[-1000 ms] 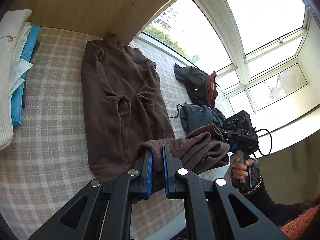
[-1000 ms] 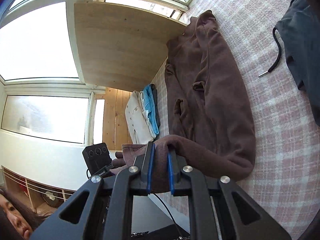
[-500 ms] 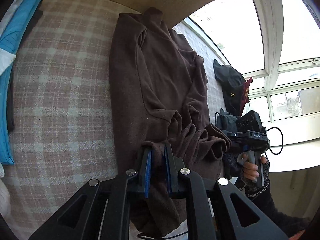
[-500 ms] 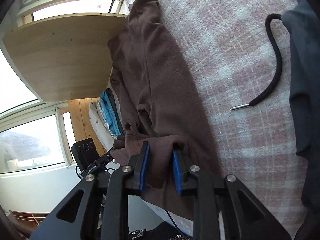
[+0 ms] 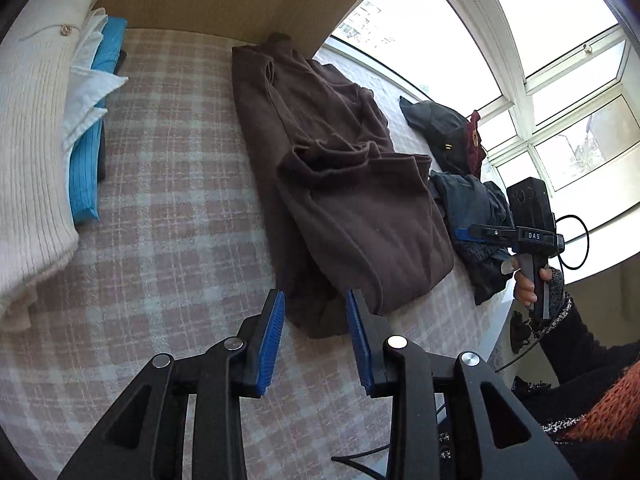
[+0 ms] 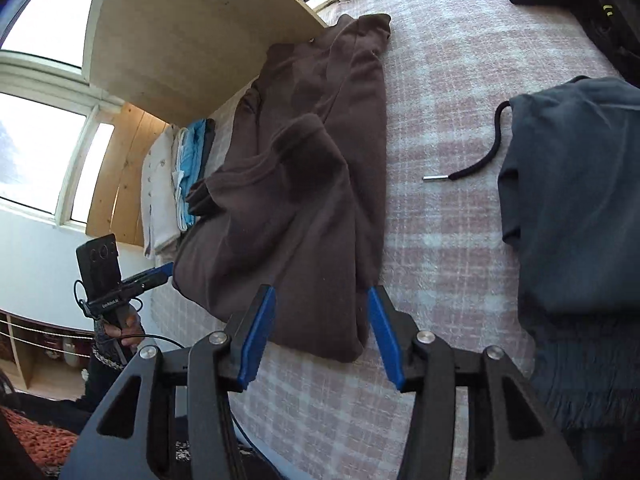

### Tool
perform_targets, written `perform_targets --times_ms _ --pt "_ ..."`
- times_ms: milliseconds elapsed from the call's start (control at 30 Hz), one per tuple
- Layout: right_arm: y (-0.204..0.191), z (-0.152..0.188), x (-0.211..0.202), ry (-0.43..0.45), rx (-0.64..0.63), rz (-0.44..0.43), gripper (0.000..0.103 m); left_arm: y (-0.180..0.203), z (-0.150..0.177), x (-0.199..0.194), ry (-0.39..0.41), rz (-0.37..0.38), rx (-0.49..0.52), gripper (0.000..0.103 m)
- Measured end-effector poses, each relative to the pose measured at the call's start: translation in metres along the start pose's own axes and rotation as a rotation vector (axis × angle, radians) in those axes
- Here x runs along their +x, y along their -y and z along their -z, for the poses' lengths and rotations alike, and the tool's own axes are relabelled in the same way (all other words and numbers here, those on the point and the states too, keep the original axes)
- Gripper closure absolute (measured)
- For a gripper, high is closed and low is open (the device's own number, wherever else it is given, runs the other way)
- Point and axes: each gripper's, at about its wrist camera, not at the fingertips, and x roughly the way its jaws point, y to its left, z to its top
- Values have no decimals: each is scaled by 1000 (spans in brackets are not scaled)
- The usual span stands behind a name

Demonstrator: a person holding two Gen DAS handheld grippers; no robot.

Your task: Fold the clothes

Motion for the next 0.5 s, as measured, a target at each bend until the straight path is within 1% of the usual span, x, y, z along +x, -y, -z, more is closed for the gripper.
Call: perform_targets --times_ms 33,100,200,233,300,367,400,433,467,500 --pt "-2 4 4 3 -16 32 55 0 -1 7 -8 -10 -8 73" --pt "-14 0 5 40 -62 44 55 7 -14 12 4 -36 18 73" --pt "-55 -17 2 93 -186 -39 55 22 -36 13 27 -61 91 73" --pt "-71 -24 6 77 -243 -61 55 27 -44 13 32 -62 117 73" --pt "-94 -37 27 21 -328 -66 55 31 -55 15 24 -62 146 73" --pt "-105 -52 57 -32 -374 -64 55 32 -64 20 2 -61 156 72" --pt "-103 -62 72 -51 -370 -55 55 28 -65 26 -9 -72 148 71" --pt "-91 -75 86 -57 -320 -28 55 24 -67 32 -20 -82 139 70" --pt "-78 -86 95 -60 -255 -26 55 20 -68 38 -32 -93 131 70" --pt "-63 -94 95 -58 -155 -80 56 16 -70 44 -43 -107 120 70"
